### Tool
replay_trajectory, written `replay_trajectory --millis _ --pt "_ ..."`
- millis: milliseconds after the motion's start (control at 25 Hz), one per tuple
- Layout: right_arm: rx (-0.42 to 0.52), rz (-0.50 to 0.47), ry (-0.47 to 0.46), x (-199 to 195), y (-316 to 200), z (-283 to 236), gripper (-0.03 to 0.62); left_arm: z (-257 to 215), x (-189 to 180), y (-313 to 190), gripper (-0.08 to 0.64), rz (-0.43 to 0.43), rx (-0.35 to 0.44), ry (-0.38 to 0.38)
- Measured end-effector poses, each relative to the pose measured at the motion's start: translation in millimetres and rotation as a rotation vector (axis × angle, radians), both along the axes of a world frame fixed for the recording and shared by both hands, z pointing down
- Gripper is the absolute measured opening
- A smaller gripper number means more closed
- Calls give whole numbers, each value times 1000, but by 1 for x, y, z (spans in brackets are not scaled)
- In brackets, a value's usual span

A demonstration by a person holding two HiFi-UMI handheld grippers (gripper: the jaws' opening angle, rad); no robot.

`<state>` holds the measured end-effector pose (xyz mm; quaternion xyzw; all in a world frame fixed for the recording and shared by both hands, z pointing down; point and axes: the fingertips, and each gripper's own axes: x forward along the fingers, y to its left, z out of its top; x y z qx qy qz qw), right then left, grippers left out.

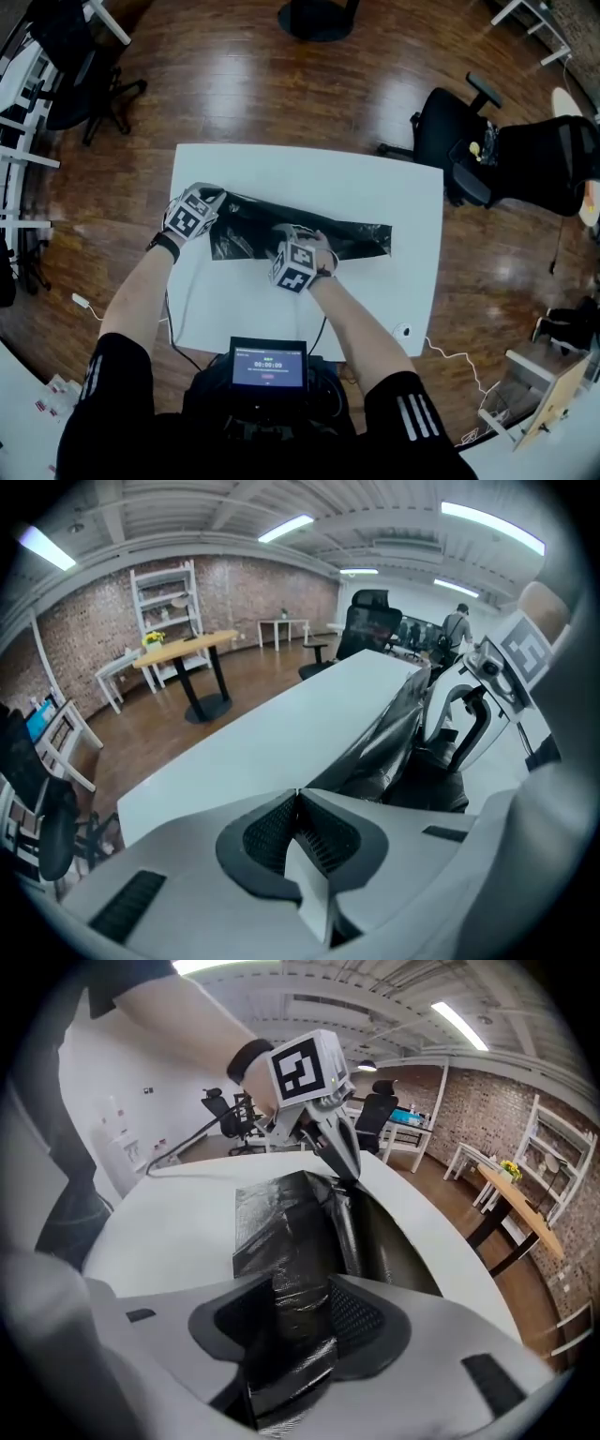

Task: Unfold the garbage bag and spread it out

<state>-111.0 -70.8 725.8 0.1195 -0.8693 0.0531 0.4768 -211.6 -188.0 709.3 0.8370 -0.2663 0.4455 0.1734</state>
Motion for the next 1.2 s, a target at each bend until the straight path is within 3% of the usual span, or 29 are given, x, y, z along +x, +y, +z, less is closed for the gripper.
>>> replay_trajectory --millis 600,760,880,1000,1120,1200 --pt "-55 71 -18 0 0 6 213 10 -21 -25 11 -83 37 -103" --pt "-70 74 -15 0 0 7 215 1 -23 -28 95 -83 37 -96" --pt "-70 80 -19 1 0 7 215 -14 -22 -30 127 -72 50 -81" --pt "-70 83 -16 1 1 7 215 -43 -14 -31 130 -52 121 -56" --pt "-72 84 -16 1 0 8 215 -69 9 -20 130 11 190 -36" --pt "-71 83 -18 2 -1 8 215 -69 30 -2 130 62 193 -32"
